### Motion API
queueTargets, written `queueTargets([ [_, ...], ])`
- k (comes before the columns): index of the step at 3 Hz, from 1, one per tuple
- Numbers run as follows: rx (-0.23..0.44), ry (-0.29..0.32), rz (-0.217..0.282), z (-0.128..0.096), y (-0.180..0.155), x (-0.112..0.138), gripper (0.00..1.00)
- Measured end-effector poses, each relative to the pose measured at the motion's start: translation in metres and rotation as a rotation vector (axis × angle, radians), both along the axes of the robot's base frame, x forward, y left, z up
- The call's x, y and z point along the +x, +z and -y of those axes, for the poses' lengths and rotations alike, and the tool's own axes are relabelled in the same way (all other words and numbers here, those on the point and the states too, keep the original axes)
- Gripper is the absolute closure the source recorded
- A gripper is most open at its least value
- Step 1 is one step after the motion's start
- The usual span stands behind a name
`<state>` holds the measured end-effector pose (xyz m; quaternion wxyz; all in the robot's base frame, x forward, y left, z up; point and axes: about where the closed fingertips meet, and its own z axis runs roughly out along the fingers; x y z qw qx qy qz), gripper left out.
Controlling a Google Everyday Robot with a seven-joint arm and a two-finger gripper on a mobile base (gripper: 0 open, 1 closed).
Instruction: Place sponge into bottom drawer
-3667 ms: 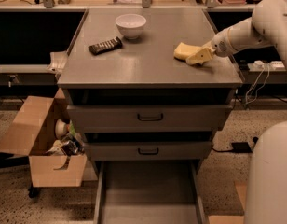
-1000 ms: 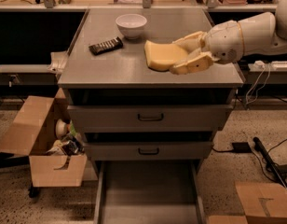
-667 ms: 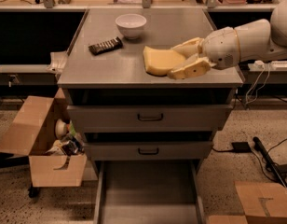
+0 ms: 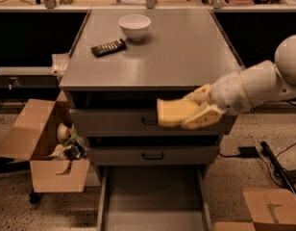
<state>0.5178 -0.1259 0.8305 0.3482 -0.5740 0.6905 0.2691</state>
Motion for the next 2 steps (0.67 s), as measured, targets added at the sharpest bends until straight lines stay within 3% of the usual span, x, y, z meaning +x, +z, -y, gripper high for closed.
queueTargets([
  [1, -0.118, 0.026, -0.202, -0.0003, -0.0920, -0.0569, 1.00],
  [2, -0.117, 0.035, -0.214, -0.0029, -0.0966, -0.0618, 1.00],
])
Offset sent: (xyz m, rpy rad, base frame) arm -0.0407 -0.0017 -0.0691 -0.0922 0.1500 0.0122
